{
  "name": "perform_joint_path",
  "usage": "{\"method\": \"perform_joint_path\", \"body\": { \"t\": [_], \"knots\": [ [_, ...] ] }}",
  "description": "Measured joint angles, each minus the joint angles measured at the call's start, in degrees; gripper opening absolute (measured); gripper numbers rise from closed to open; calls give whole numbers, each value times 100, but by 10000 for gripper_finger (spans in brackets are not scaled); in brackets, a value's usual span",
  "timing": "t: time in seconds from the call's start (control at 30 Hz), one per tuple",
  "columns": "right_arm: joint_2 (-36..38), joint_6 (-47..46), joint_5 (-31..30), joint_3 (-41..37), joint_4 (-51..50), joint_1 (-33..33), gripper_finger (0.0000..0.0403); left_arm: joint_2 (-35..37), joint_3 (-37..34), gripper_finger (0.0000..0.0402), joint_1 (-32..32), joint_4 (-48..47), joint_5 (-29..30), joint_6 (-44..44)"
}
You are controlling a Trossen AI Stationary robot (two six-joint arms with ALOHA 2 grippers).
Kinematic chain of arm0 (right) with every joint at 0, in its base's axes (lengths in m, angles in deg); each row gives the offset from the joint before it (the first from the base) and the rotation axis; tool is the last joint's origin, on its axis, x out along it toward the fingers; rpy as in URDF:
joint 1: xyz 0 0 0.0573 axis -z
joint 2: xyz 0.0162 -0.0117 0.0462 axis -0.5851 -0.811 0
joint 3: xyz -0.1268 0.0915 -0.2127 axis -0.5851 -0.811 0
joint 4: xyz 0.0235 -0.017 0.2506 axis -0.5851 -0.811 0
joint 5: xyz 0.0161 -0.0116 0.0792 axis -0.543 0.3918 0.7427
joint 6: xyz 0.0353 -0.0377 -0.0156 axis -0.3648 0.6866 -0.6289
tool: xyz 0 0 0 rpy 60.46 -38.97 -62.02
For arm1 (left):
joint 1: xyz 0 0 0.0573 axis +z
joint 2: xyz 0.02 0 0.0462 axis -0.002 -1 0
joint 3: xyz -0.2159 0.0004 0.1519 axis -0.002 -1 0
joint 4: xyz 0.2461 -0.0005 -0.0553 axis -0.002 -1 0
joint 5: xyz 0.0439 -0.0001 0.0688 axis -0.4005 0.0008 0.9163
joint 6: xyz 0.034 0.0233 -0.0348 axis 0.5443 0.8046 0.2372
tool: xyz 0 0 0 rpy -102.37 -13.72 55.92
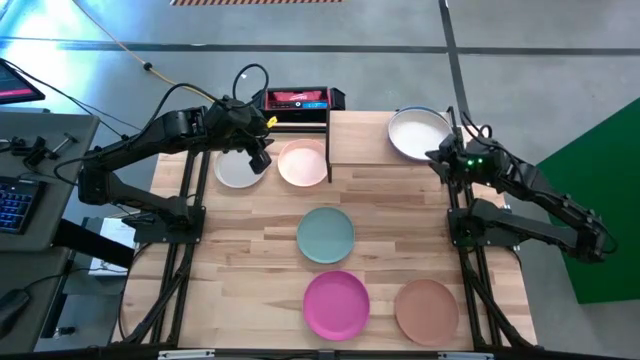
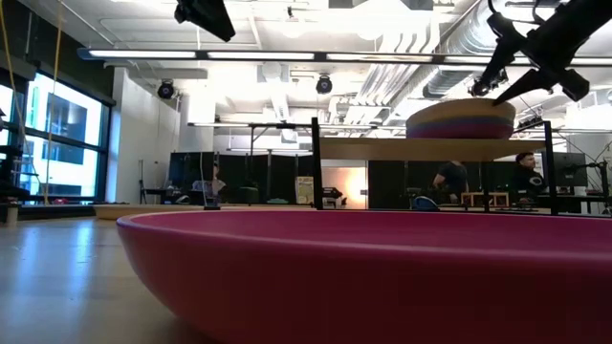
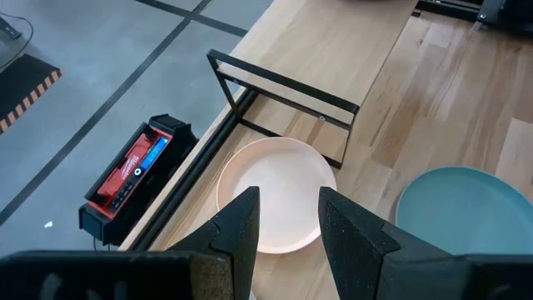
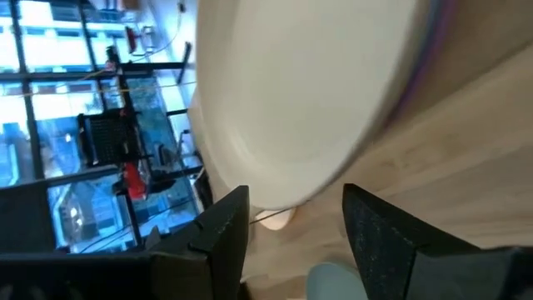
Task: Place and stack plates onto a shelf
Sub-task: Stack the light gray plate on the blue plate on the shelf, then stack the pink plate on the light gray plate on the shelf
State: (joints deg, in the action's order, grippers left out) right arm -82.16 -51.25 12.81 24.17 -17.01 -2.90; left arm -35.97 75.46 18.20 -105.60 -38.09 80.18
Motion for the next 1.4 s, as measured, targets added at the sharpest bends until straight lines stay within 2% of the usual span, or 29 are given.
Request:
{"method": "perform_joint_path", "body": {
  "t": [0.17,0.63,0.8,1.13,1.23,1.4],
  "knots": [
    [0,115,-20,0,69,0,172,0,1,115,0,7,0,-2],
    [-27,202,-729,0,67,0,171,0,-1,115,0,11,0,-13],
    [-195,207,-698,0,-10,0,171,2,1,115,0,11,2,-7],
    [-35,736,-162,0,453,0,171,0,-1,115,0,-24,-22,2],
    [32,1032,-14,0,679,0,171,-16,0,115,0,-35,-301,3],
    [44,1826,347,0,1525,0,171,-188,-1,115,-62,-100,-1131,0]
  ]
}}
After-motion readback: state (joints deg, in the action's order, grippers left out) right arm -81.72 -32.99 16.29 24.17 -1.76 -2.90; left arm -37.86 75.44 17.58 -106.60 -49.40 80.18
